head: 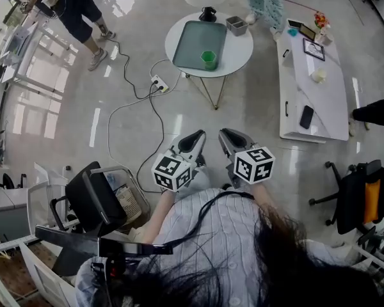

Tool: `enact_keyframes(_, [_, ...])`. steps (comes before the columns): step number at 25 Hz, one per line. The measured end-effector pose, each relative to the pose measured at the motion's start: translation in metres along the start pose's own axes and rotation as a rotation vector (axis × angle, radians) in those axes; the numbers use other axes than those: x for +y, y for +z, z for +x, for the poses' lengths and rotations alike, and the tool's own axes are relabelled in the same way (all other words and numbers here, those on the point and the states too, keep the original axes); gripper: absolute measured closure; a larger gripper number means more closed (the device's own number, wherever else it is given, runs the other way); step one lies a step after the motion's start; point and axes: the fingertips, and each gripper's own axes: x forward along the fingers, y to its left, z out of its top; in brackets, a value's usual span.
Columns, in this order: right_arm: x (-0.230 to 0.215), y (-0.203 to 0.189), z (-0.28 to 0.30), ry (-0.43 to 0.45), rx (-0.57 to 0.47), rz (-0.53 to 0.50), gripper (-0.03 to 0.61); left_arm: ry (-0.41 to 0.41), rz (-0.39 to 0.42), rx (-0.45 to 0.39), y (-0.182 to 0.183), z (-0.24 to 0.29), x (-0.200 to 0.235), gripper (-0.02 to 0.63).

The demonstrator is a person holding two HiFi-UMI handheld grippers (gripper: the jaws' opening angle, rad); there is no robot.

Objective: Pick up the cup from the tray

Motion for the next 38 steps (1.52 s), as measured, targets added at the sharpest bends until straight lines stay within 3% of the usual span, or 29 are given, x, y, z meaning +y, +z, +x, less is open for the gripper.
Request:
enact_keyframes(14, [-0.016, 0.054, 0.092, -0.109, -0.061, 0.053, 0.526, -0.105, 0.022, 0.039, 0.039, 0.034, 0.105, 0.598])
enact_keyframes(27, [-0.044, 0.061, 0.106, -0.195, -0.05, 0.107, 0.526, -0.152, -0.036, 0.103, 0.02, 0.063, 0.132, 0.597])
enact_keyframes(35, [-0.087, 0.083, 0.131, -0.162, 0.002, 0.101, 0.526, -0.111, -0.063, 0.129, 0.022, 0.111, 0.154, 0.595])
enact_keyframes(38, [-0.107, 0.104, 0.143, -0.142, 0.015, 0.095, 0.526, -0.08, -0.087, 0.144, 0.024, 0.134, 0.168, 0.559])
